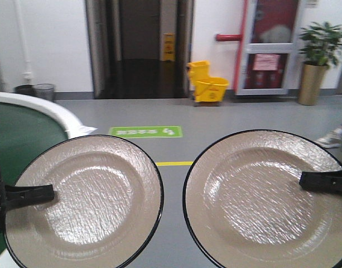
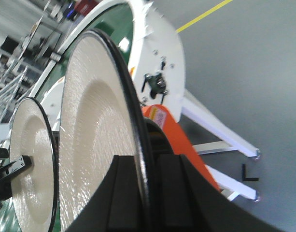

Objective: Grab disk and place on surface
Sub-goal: 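Hold both plates upright while the base drives to the steel table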

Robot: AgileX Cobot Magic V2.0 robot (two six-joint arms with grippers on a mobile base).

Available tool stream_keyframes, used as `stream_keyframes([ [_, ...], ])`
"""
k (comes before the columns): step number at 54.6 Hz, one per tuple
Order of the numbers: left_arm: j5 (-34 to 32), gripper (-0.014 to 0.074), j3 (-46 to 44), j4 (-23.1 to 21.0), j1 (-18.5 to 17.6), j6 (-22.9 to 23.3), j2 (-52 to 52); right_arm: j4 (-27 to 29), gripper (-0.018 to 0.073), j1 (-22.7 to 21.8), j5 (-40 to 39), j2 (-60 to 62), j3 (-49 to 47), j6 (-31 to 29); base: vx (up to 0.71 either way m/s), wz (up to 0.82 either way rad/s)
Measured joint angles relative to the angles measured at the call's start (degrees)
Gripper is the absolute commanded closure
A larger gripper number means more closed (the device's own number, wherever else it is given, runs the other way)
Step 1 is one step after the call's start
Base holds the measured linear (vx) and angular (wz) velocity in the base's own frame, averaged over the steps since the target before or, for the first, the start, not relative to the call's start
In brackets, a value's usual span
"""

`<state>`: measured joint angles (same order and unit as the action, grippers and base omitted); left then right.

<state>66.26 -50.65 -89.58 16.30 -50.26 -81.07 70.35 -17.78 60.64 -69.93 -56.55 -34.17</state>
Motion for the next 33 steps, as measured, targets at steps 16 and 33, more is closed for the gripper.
stream_keyframes([
  [16,0.00,0.0598,0.00,0.00,0.00,0.00,0.00,0.05,0.0568,0.00,0.00,0.00,0.00,0.00,0.02,-0.63],
  [33,0.11,0.0598,0.00,0.00,0.00,0.00,0.00,0.05,0.0568,0.00,0.00,0.00,0.00,0.00,0.12,-0.51],
])
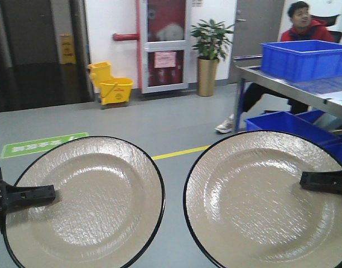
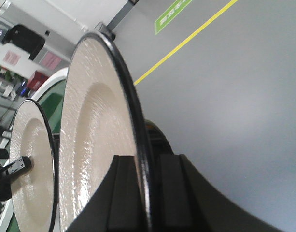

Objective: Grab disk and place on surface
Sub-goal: 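Hold both plates upright while the base drives to the steel table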

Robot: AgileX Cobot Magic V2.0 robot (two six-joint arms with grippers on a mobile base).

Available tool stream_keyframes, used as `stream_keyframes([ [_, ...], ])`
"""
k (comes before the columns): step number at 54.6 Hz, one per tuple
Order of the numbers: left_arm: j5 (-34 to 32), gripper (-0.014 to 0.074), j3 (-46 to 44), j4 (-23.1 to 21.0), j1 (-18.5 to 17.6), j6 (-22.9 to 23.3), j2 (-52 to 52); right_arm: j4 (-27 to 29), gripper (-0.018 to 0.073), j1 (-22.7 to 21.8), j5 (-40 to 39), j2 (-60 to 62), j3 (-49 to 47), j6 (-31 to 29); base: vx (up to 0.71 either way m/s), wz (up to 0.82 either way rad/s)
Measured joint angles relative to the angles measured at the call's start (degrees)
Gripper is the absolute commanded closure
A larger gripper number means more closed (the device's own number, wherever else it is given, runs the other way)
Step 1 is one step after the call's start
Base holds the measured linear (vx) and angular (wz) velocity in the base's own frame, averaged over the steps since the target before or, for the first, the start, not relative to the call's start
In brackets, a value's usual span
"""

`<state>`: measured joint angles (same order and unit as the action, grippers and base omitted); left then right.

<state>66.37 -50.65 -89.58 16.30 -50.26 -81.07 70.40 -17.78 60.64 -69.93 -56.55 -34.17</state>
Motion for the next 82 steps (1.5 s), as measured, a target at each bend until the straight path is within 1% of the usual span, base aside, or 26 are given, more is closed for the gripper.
stream_keyframes([
  [17,0.00,0.0598,0.00,0.00,0.00,0.00,0.00,0.00,0.0568,0.00,0.39,0.00,0.00,0.00,0.19,-0.31],
  [34,0.00,0.0598,0.00,0.00,0.00,0.00,0.00,-0.05,0.0568,0.00,0.57,0.00,0.00,0.00,0.30,-0.12],
  [82,-0.13,0.0598,0.00,0.00,0.00,0.00,0.00,0.00,0.0568,0.00,0.47,0.00,0.02,0.00,0.45,-0.04],
])
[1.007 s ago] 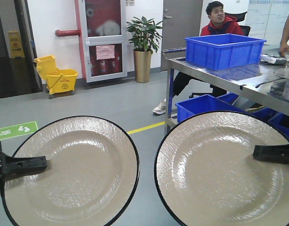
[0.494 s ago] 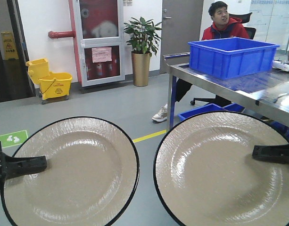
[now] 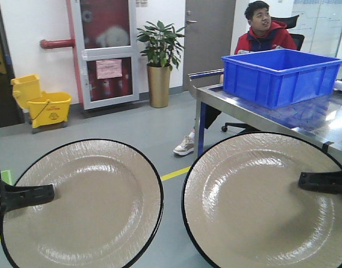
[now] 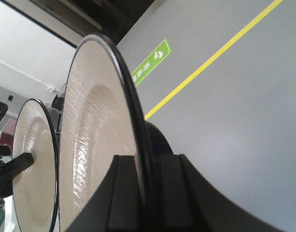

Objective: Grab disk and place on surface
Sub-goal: 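Hold both plates upright while the base drives to the steel table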

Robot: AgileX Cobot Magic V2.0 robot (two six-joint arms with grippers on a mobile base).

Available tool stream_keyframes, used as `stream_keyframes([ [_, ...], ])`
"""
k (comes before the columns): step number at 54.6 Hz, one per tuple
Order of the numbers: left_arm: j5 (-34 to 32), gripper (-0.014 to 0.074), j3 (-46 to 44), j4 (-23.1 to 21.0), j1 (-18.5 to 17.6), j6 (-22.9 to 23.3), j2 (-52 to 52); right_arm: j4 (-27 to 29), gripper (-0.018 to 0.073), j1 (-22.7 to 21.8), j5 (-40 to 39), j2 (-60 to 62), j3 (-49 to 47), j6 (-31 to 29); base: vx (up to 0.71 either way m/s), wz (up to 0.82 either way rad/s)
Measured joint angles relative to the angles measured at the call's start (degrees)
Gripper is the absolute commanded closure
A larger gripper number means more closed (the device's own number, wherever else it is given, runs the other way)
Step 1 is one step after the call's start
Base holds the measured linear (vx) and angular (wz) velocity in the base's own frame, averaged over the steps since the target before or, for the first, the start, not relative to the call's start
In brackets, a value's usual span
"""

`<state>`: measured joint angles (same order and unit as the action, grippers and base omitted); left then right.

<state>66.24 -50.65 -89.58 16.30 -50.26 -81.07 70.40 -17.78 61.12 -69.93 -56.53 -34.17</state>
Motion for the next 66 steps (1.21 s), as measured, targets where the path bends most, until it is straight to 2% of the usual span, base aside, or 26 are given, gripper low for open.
stream_keyframes([
  [28,-0.04,0.0598,0.00,0.00,0.00,0.00,0.00,0.04,0.0568,0.00,-0.06,0.00,0.00,0.00,0.44,-0.32],
  [66,-0.04,0.0598,0.00,0.00,0.00,0.00,0.00,0.04,0.0568,0.00,-0.13,0.00,0.00,0.00,0.31,-0.50],
])
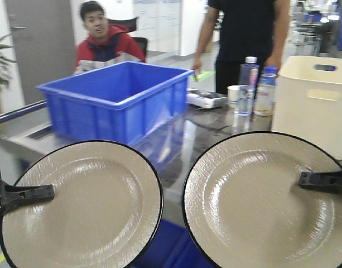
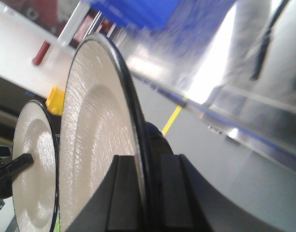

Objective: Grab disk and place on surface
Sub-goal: 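Hold both plates upright while the base drives to the steel table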

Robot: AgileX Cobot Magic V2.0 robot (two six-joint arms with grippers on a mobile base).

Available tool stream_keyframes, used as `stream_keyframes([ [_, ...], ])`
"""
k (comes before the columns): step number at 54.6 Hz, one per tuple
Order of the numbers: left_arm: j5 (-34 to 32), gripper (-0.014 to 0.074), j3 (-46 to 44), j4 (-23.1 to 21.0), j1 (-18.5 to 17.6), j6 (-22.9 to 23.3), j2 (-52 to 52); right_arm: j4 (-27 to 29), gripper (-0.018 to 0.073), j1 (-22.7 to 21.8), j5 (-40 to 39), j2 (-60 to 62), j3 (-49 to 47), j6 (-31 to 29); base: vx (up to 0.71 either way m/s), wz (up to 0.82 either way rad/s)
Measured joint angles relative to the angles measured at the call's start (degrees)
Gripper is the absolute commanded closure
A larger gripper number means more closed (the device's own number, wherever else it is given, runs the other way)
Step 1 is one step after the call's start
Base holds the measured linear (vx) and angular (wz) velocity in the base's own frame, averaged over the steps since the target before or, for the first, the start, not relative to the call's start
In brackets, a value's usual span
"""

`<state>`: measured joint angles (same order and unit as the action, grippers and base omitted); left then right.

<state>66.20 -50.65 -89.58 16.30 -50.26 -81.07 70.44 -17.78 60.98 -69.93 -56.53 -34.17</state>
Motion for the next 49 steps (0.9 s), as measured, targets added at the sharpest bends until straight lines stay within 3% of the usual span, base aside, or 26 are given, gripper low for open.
stream_keyframes([
  [30,0.08,0.0598,0.00,0.00,-0.07,0.00,0.00,-0.05,0.0568,0.00,-0.40,0.00,0.00,0.00,0.22,-0.59],
  [49,0.12,0.0598,0.00,0.00,-0.07,0.00,0.00,-0.05,0.0568,-0.04,-0.39,0.00,0.00,0.00,0.15,-0.28],
])
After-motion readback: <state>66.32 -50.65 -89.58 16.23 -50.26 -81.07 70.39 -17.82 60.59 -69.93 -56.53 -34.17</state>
